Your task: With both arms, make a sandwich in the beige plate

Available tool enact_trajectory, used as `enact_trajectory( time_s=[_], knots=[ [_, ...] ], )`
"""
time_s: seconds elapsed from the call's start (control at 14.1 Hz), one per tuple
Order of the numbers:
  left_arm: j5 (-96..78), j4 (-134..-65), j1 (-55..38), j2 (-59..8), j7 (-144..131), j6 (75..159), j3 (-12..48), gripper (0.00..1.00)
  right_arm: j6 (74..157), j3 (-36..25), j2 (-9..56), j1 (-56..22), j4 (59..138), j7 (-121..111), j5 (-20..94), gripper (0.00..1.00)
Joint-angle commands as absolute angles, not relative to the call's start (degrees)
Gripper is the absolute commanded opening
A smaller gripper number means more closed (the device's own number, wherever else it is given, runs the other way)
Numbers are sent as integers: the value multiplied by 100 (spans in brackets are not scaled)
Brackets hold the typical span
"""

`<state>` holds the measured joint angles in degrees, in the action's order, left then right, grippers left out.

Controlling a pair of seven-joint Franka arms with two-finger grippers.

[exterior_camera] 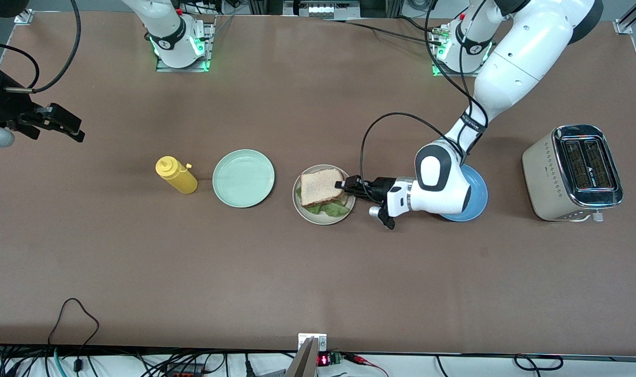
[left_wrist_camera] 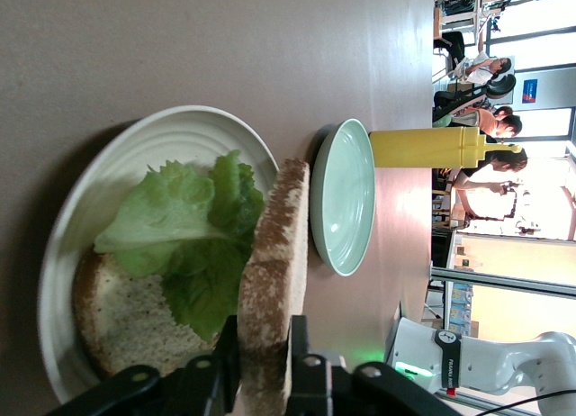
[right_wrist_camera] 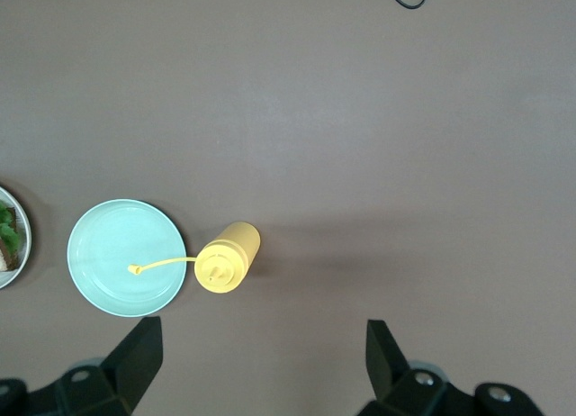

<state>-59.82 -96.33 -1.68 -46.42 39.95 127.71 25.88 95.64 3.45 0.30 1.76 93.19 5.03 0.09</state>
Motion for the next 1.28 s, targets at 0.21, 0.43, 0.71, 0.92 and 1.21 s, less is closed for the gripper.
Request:
enact_trajectory(
  time_s=[0.21, 0.43, 0.71, 0.92, 1.21],
  knots=[
    [-4662, -9598, 69, -4255, 4272, 12806, 2540, 100, 9536, 396, 62, 237, 9220, 545, 35, 100],
    [-4044, -9598, 237, -4044, 4210, 12490, 2531, 100, 9536, 396, 62, 237, 9220, 545, 35, 100],
    [-3185, -9580, 430, -3544, 3983, 11885, 2295, 100, 9536, 396, 62, 237, 9220, 554, 35, 100],
    [-2184, -9554, 554, -3025, 3255, 11278, 2259, 100, 9536, 396, 62, 246, 9220, 554, 35, 100],
    [-480, -8985, 554, -2585, 2279, 10041, 2259, 100, 9536, 396, 62, 237, 9220, 554, 35, 100]
  ],
)
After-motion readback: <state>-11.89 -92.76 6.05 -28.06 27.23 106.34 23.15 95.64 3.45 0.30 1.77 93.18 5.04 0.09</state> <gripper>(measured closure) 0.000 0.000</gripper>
